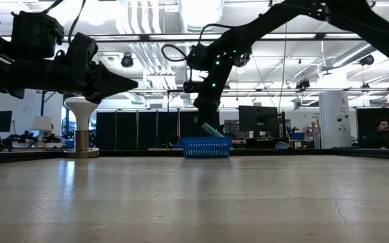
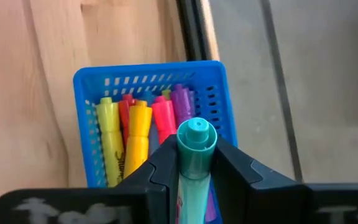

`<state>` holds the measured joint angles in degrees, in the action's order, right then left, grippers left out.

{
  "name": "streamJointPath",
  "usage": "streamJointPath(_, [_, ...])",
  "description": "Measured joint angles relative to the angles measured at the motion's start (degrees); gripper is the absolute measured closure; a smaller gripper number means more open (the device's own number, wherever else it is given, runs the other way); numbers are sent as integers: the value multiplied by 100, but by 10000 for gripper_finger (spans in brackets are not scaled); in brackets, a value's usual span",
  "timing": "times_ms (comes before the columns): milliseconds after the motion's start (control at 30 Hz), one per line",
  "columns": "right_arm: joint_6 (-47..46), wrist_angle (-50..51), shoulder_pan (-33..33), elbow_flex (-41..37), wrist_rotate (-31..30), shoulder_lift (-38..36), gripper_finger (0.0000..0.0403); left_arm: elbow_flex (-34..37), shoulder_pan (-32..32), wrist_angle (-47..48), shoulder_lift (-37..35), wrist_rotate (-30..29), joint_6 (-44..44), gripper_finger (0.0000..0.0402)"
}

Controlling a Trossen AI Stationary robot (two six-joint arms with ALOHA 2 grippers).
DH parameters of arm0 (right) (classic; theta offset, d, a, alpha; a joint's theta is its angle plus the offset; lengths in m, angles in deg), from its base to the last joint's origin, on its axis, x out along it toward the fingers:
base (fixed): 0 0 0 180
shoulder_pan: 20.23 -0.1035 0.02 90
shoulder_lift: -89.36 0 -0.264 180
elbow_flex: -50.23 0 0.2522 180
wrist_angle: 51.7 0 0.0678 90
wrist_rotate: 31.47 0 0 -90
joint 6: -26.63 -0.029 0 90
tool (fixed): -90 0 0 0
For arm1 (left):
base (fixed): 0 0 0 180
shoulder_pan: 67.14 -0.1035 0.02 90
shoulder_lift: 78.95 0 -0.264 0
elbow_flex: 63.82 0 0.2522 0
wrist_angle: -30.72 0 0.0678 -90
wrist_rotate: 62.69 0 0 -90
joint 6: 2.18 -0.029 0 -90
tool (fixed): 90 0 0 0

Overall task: Pick & Place Markers
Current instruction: Put the light blue highlighter into the blue bin, then return to Home Position

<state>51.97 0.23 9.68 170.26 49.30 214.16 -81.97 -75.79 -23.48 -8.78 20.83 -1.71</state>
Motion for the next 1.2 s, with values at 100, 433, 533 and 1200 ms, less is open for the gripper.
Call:
streamJointPath(100, [17,210,-2,317,6,243,329,0,2,4,-2,0,0,401])
streamJointPath(433, [-88,559,-2,680,4,462,292,2,2,45,3,-1,-17,401])
streamJointPath(533, [-154,695,-12,674,2,398,289,2,2,68,3,-2,-26,401])
streamJointPath(1200, [-552,-704,-308,-1007,777,-88,394,70,2,62,-26,-6,66,401])
